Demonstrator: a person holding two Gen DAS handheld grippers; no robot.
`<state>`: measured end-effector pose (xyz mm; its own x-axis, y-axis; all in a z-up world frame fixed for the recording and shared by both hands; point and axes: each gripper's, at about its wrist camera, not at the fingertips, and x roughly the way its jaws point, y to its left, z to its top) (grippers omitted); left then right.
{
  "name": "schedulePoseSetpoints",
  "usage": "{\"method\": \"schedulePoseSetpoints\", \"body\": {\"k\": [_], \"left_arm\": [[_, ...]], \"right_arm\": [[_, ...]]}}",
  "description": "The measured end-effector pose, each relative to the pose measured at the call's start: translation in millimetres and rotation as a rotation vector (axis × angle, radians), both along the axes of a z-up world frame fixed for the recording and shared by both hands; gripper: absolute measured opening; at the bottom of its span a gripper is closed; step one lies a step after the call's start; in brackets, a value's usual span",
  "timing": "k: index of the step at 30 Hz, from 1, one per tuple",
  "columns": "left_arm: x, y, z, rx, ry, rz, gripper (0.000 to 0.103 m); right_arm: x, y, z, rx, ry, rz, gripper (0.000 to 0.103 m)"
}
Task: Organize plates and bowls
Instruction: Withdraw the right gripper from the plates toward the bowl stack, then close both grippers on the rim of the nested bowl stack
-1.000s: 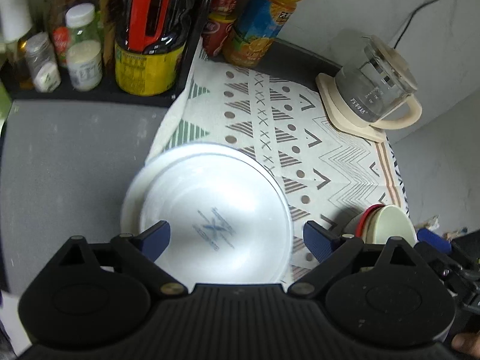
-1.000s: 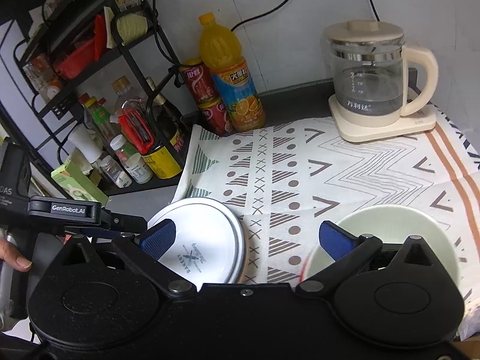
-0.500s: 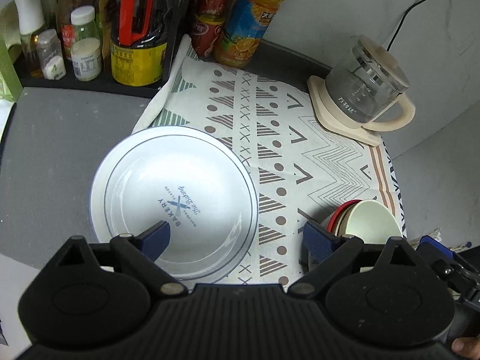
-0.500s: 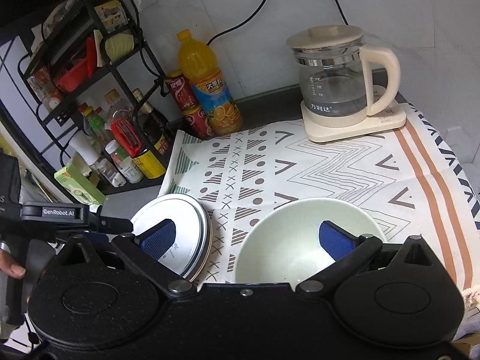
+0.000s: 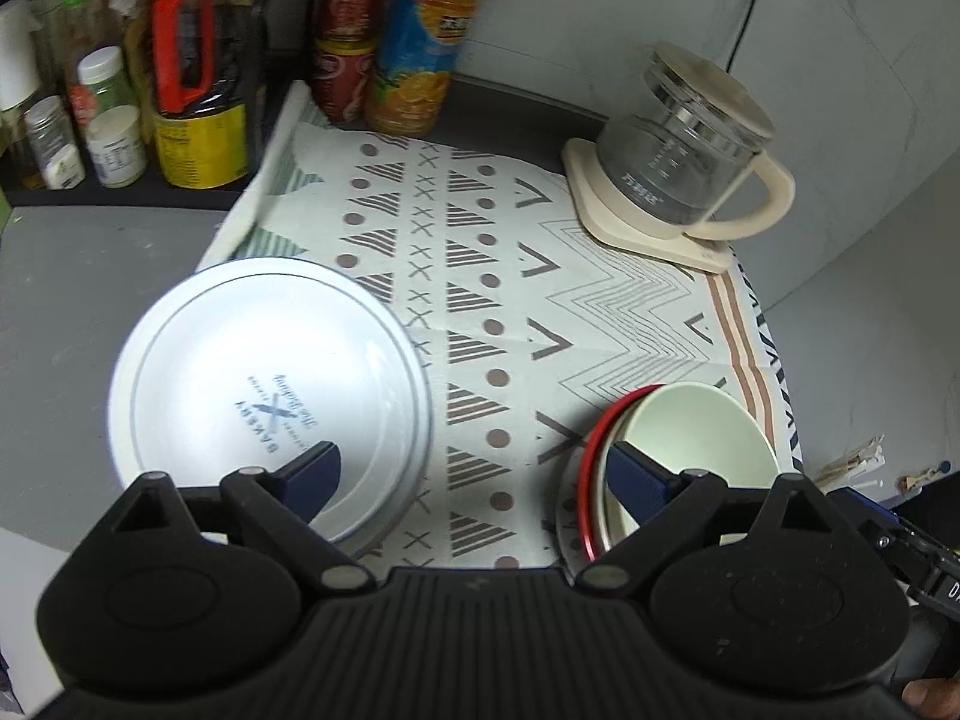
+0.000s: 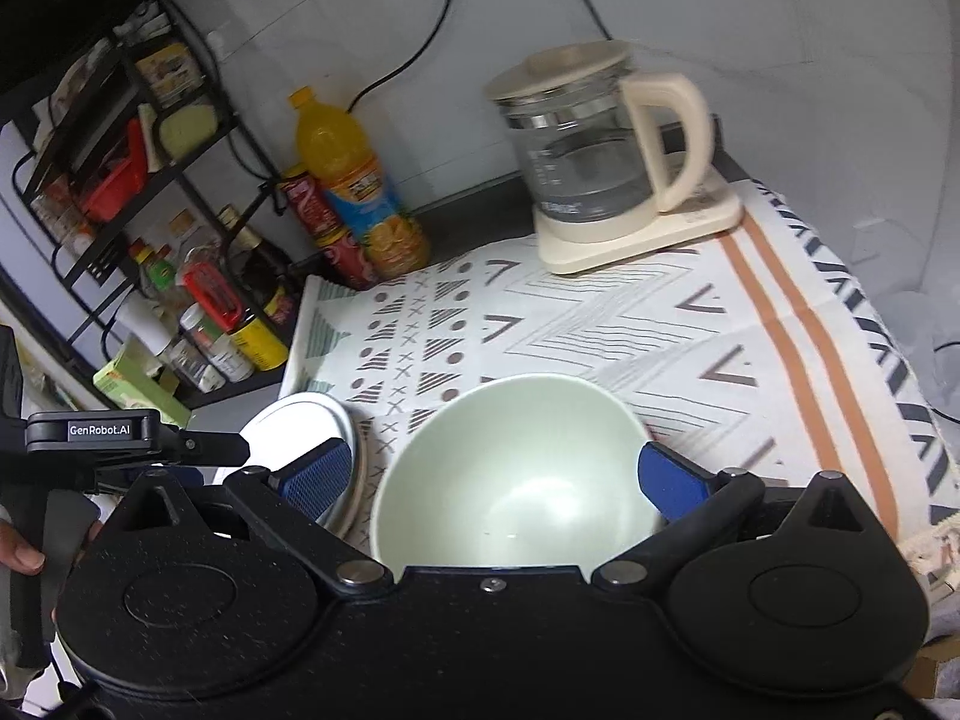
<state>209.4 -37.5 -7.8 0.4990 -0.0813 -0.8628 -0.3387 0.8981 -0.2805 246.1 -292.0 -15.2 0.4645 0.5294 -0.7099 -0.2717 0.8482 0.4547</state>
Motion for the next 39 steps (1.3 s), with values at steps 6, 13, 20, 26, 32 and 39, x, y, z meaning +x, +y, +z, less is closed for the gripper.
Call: {"method": "schedulePoseSetpoints", "body": {"k": [6, 13, 20, 26, 32, 39], "left_arm": [[15.6, -12.9, -6.3, 0.002, -0.004, -0.057, 0.093], [31.4, -26.4, -21.8, -0.011, 0.022, -0.126, 0.092], [44.6, -39.0, -40.2, -0.018, 0.041, -0.199, 0.075], [51.9, -45.1, -61.7, -0.034, 0.077, -0.251, 0.061], [55.3, -49.8, -77.1, -0.086, 0.09, -0.292, 0.048], [59.0, -55.8, -89.5, -0.126, 0.1, -0.318, 0.038]], "right_arm": [[0.0, -11.8, -5.6, -0.007, 0.012, -0.036, 0.102], [0.9, -12.6, -25.5, -0.051, 0.066, -0.064, 0.092], [-0.7, -20.0, -53.5, -0.076, 0.164, -0.12, 0.078], [-4.8, -22.6, -71.8, -0.078, 0.233, -0.153, 0.07], [-8.1, -18.6, -81.3, -0.083, 0.265, -0.175, 0.061], [-7.7, -16.9, -86.6, -0.061, 0.291, -0.196, 0.055]]}}
